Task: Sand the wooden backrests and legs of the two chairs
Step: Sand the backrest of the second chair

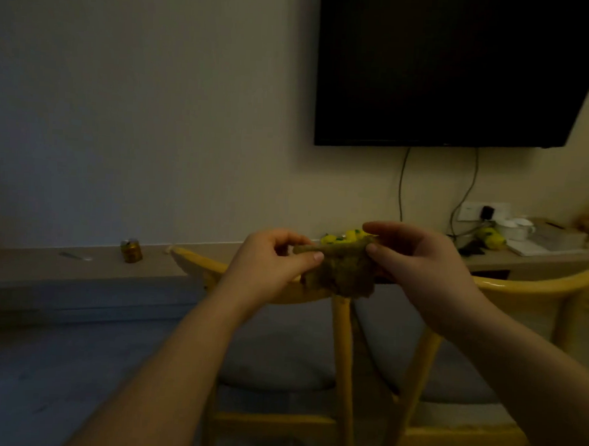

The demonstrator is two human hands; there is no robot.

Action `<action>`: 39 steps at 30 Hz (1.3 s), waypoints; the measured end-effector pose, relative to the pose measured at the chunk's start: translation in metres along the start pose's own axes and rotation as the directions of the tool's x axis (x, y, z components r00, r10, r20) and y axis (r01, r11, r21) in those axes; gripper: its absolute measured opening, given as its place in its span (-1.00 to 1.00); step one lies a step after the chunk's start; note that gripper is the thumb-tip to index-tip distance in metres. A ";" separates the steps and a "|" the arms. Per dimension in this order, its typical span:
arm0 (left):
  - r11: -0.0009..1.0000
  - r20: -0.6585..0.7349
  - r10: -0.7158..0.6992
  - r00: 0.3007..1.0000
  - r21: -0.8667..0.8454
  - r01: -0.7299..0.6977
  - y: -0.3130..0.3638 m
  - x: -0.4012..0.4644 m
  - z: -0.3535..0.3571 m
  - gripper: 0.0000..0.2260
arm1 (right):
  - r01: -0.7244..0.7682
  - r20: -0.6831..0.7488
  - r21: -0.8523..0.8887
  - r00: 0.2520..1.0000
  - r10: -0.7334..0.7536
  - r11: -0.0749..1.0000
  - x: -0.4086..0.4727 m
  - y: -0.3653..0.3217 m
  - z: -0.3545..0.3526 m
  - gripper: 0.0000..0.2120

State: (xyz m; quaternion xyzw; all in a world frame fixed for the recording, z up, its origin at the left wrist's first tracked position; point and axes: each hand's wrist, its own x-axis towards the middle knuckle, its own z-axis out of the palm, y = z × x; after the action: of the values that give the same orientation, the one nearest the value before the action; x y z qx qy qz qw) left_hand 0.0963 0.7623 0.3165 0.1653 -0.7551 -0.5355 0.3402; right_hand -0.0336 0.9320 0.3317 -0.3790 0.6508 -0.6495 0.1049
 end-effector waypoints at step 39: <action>0.488 0.203 0.090 0.975 0.844 -0.221 -0.120 0.050 0.210 -0.16 | 0.410 0.473 -0.841 0.874 0.112 0.352 0.091 0.131 -0.140 -0.33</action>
State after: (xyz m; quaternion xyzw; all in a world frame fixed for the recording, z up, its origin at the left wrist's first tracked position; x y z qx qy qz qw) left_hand -0.0985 0.8331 0.1818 0.2082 -0.9533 -0.0649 0.2089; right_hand -0.2309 0.9652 0.2620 -0.5704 0.8175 -0.0689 -0.0399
